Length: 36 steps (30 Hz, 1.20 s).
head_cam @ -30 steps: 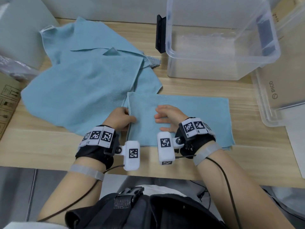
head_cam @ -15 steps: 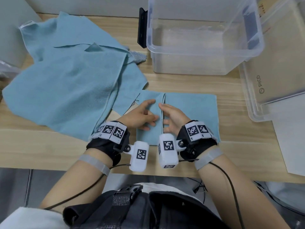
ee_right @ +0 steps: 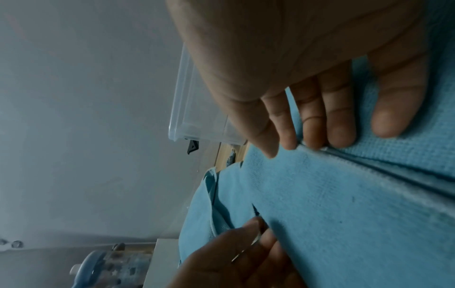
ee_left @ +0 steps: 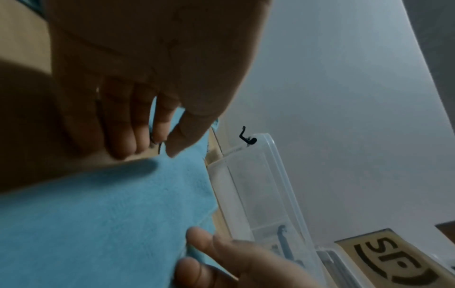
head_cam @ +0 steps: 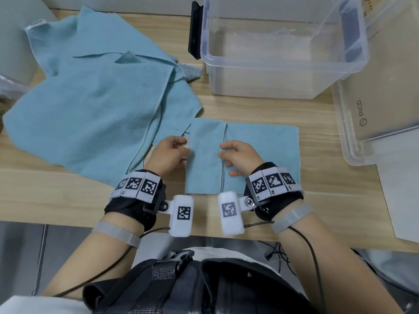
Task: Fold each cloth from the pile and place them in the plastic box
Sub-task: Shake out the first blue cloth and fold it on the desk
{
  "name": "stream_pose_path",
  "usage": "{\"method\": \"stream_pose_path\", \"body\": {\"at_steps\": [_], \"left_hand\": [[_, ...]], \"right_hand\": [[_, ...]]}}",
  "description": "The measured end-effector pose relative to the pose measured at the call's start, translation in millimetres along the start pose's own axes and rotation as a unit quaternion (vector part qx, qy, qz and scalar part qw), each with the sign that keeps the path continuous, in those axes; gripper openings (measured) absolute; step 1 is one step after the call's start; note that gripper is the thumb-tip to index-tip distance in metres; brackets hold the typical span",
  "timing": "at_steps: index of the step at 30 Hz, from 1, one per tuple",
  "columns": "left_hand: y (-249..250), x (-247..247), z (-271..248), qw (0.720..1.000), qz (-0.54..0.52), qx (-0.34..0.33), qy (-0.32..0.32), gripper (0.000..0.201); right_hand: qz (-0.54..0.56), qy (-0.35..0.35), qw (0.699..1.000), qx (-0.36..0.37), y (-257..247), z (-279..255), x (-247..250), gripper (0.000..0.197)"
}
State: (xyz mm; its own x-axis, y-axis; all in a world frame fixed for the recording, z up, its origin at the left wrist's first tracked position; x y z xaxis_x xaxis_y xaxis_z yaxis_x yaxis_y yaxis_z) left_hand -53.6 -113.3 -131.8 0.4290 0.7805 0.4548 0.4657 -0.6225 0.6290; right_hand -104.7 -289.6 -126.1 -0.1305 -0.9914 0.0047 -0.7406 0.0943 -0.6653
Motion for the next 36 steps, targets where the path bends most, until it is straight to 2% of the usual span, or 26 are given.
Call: {"method": "stream_pose_path", "body": {"at_steps": [3,6,9,12,14,17,19,22,23,25,28,30,33,36], "left_hand": [[9.5,-20.8,-10.6,0.993,0.023,-0.016,-0.117,0.034],[21.4,-24.1,-18.1,0.987,0.02,-0.041,-0.157,0.056],[42.5,-31.1,-28.7,0.976,-0.015,-0.074,-0.204,0.051],[59.0,-48.1,-35.0,0.963,-0.004,-0.1,-0.249,0.055],[65.1,-58.8,-35.8,0.959,0.013,-0.112,-0.26,0.055],[70.1,-67.5,-35.3,0.958,0.023,-0.125,-0.257,0.047],[68.4,-64.8,-29.2,0.969,0.009,-0.117,-0.218,0.041],[55.5,-51.5,-13.6,0.989,-0.032,-0.073,-0.126,0.027],[49.8,-48.4,-9.1,0.992,-0.036,-0.057,-0.108,0.023],[39.4,-48.6,-3.3,0.993,-0.023,-0.032,-0.112,0.017],[34.7,-53.8,-2.0,0.99,-0.017,-0.012,-0.137,0.022],[36.7,-58.6,-2.7,0.987,-0.031,-0.002,-0.155,0.025],[43.4,-64.9,-7.5,0.977,-0.056,0.018,-0.206,0.02],[57.9,-62.8,-15.6,0.962,-0.116,0.018,-0.245,0.025]], "right_hand": [[0.015,-0.037,0.999,-0.008,-2.7,-0.4,-5.2,0.039],[0.048,-0.087,0.995,-0.024,-3.7,-1.6,-14.8,0.039],[0.109,-0.125,0.985,-0.038,-2.6,-5.6,-18.2,0.029],[0.17,-0.11,0.979,-0.036,-6.8,-11.9,-7.3,0.019],[0.16,-0.072,0.984,-0.012,-7.4,-9.5,6.1,0.009],[0.028,0.005,1.0,0.007,2.9,0.2,28.5,0.014],[-0.047,0.045,0.998,0.012,8.4,2.8,39.1,0.009],[-0.135,0.1,0.986,0.023,8.5,3.5,52.6,0.023],[-0.164,0.113,0.98,0.026,7.4,3.4,56.3,0.028],[-0.192,0.13,0.972,0.034,6.5,3.4,62.3,0.035],[-0.18,0.145,0.971,0.062,3.2,4.2,67.0,0.042],[-0.184,0.142,0.968,0.097,-1.3,6.0,63.8,0.037],[-0.141,0.086,0.979,0.12,-4.3,8.8,48.7,0.028],[-0.048,0.028,0.994,0.092,-6.9,5.7,32.8,0.04]]}}
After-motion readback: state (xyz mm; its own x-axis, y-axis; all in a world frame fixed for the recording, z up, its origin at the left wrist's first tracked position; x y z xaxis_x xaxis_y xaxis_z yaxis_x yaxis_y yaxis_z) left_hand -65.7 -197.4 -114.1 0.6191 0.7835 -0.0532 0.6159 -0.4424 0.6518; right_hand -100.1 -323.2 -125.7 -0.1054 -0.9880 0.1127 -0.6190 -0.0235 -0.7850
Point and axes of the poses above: each hand's wrist, its own z-axis towards the middle knuckle, its own x-axis out of the back of the hand, y = z × x, the point moved 8 cm from there along z, towards the middle knuckle, and after that the axes turned 15 degrees about z, right-handed, at the moved point
